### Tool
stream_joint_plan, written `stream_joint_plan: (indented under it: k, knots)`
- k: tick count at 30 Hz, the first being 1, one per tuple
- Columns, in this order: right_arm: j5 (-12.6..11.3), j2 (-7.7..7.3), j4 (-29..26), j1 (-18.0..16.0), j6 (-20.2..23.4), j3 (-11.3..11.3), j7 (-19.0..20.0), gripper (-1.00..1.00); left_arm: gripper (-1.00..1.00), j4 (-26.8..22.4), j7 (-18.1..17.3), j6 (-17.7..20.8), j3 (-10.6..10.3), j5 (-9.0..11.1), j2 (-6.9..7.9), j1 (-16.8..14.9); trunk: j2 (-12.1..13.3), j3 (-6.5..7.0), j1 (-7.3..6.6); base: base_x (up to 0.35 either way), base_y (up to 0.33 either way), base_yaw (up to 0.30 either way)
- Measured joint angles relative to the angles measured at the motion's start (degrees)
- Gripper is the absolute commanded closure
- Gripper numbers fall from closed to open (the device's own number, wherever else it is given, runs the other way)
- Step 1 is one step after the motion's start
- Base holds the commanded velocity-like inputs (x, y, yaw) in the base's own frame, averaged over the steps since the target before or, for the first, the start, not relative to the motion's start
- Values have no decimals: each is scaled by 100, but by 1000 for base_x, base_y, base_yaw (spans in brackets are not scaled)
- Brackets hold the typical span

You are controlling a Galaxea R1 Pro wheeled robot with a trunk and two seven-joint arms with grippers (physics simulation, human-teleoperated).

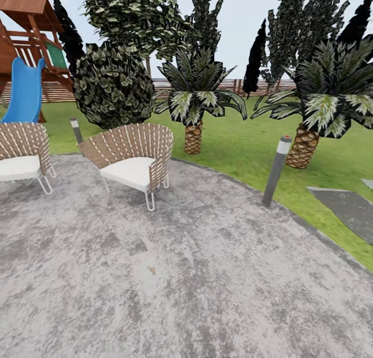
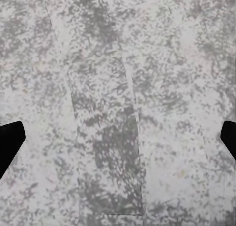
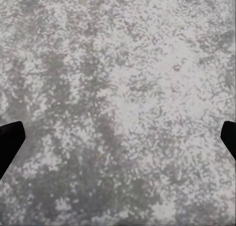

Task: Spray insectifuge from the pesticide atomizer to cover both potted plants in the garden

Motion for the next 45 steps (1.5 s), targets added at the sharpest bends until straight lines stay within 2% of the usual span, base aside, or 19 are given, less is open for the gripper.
stream_joint_plan:
  k: [5,14,45]
  knots:
    - [0,0,-1,0,0,0,2,-100,-100,-2,2,0,-1,-4,0,0,0,0,-1,107,250,-300]
    - [0,0,-3,1,1,0,3,-100,-100,-1,-7,-1,2,-3,8,0,0,0,0,17,31,-300]
    - [0,0,-3,1,1,3,1,-100,-100,-1,-1,-1,27,0,10,0,-1242,-556,681,0,0,-299]
